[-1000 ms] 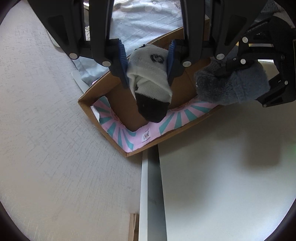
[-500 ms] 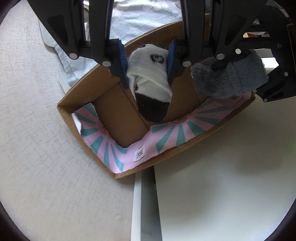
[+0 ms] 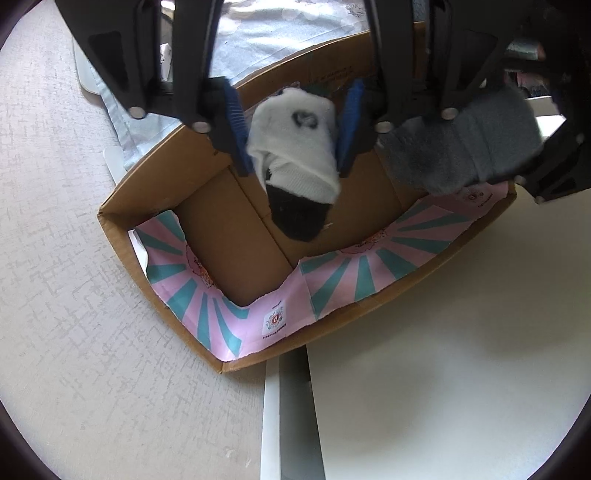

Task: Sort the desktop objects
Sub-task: 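Open both tools to drop the mitten and sock into the box, then grasp the silver tube with left tool while right tool grasps the pink slipper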

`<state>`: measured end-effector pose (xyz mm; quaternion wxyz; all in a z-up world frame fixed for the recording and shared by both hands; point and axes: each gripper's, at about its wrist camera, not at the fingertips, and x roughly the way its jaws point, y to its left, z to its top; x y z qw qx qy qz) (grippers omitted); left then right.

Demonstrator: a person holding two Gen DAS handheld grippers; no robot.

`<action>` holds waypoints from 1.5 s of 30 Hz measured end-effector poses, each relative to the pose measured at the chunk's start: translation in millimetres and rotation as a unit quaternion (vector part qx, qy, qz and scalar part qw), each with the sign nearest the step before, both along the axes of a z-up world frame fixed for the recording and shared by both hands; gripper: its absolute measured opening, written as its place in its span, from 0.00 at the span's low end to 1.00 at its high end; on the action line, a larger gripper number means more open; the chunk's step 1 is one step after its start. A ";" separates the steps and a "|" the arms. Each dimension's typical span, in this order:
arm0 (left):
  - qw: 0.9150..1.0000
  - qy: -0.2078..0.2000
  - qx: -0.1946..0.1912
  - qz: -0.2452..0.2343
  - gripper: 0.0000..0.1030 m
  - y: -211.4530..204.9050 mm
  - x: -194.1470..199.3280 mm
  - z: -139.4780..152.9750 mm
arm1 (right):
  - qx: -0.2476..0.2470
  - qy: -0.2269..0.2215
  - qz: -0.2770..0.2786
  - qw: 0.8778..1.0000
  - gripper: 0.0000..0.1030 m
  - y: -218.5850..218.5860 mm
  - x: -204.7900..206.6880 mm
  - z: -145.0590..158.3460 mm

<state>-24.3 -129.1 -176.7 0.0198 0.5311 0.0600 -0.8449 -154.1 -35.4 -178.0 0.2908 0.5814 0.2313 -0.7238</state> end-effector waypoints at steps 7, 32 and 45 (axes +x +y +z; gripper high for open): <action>1.000 0.006 -0.024 -0.014 1.00 3.7 0.7 8.6 | -0.014 0.009 -0.013 1.000 0.63 4.8 0.3 11.7; 0.993 0.075 -0.011 -0.095 1.00 41.6 14.8 82.2 | -0.049 0.076 -0.116 0.989 0.99 149.4 59.6 129.1; 0.964 0.083 0.009 -0.253 1.00 168.0 4.0 75.7 | 0.026 0.110 -0.268 0.957 0.99 315.3 155.2 122.9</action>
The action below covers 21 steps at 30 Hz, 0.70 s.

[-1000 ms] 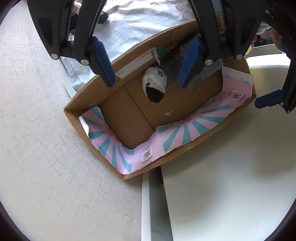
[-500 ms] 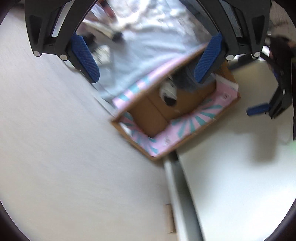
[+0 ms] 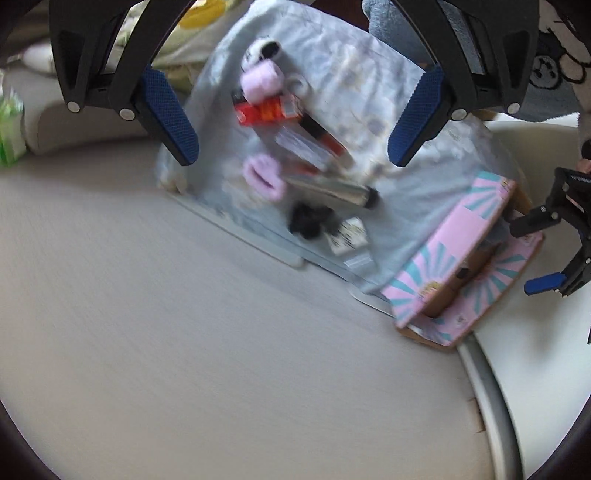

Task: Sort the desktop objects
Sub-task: 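Grasp the silver tube with left tool while right tool grasps the pink slipper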

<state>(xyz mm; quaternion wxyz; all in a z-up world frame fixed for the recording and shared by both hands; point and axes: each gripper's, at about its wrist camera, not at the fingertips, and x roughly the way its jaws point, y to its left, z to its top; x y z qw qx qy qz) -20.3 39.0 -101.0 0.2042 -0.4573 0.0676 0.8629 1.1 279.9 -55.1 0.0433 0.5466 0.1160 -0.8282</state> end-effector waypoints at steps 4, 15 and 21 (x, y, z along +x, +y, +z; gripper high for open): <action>0.999 -0.008 -0.007 -0.044 0.98 36.6 -3.5 -14.9 | -0.009 -0.013 -0.030 0.999 0.99 28.2 31.1 -23.1; 0.980 -0.003 -0.084 -0.178 0.70 109.8 -35.0 -73.9 | -0.043 -0.037 -0.049 0.997 0.98 66.6 70.6 -73.9; 0.950 -0.008 -0.153 -0.271 0.56 142.6 -53.3 -126.8 | -0.068 -0.057 -0.050 0.995 0.88 89.8 58.9 -121.8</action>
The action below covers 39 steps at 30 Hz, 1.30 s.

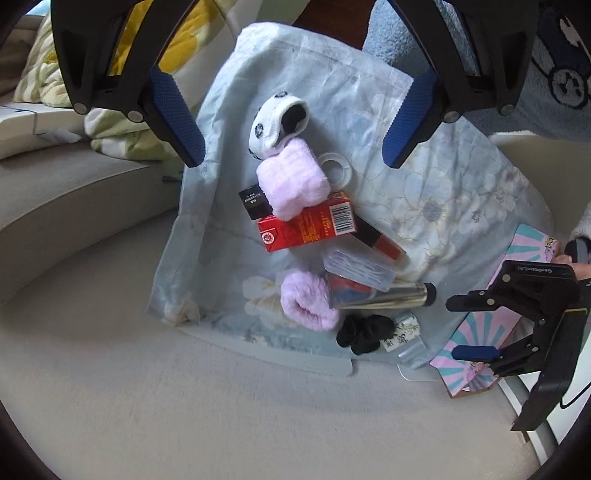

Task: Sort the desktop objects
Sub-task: 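Grasp the silver tube with left tool while right tool grasps the pink slipper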

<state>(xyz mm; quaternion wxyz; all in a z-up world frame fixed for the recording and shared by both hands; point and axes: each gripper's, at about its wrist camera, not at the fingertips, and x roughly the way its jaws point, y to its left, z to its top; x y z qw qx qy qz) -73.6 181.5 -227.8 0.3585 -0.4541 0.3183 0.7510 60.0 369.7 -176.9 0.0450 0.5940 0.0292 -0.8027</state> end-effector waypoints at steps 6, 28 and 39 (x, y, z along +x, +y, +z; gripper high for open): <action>0.997 -0.033 -0.015 -0.067 0.46 17.3 -9.3 -34.8 | -0.023 -0.001 0.034 0.999 0.81 6.3 -7.6 -41.1; 0.994 -0.051 -0.019 -0.091 0.27 28.3 -4.8 -59.3 | -0.013 0.041 0.108 0.993 0.59 1.4 -6.1 -57.4; 0.995 -0.075 0.003 -0.060 0.24 18.8 -20.9 -57.1 | -0.024 0.019 0.089 0.996 0.36 11.5 -14.6 -76.6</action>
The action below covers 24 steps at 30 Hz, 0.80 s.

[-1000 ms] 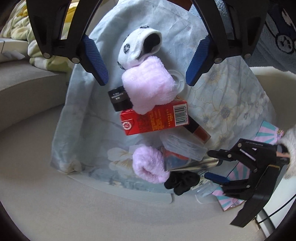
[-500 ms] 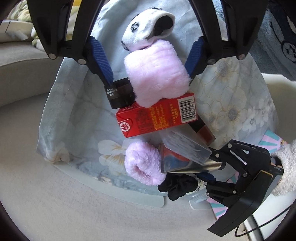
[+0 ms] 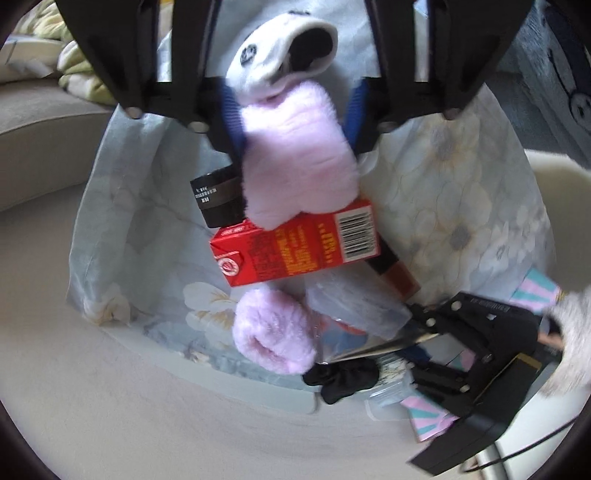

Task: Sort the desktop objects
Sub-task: 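Grasp the silver tube with left tool while right tool grasps the pink slipper, then carry the silver tube and pink slipper with both tools over the box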

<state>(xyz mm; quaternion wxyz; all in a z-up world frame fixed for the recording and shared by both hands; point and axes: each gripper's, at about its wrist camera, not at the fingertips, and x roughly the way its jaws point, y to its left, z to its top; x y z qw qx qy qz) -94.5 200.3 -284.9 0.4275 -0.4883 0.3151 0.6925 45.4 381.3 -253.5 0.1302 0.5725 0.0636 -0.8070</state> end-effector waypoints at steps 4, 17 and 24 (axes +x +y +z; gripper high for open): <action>1.000 -0.007 -0.008 0.016 0.23 1.4 -7.0 3.1 | -0.008 -0.003 -0.010 1.000 0.30 3.0 -2.8 1.5; 0.999 -0.023 -0.006 0.031 0.22 -6.6 -15.9 38.2 | -0.024 0.006 -0.037 0.999 0.28 23.9 9.1 30.2; 0.998 -0.023 0.021 0.047 0.22 -21.6 -6.4 78.7 | -0.012 0.021 -0.037 0.999 0.28 -5.5 -2.7 62.4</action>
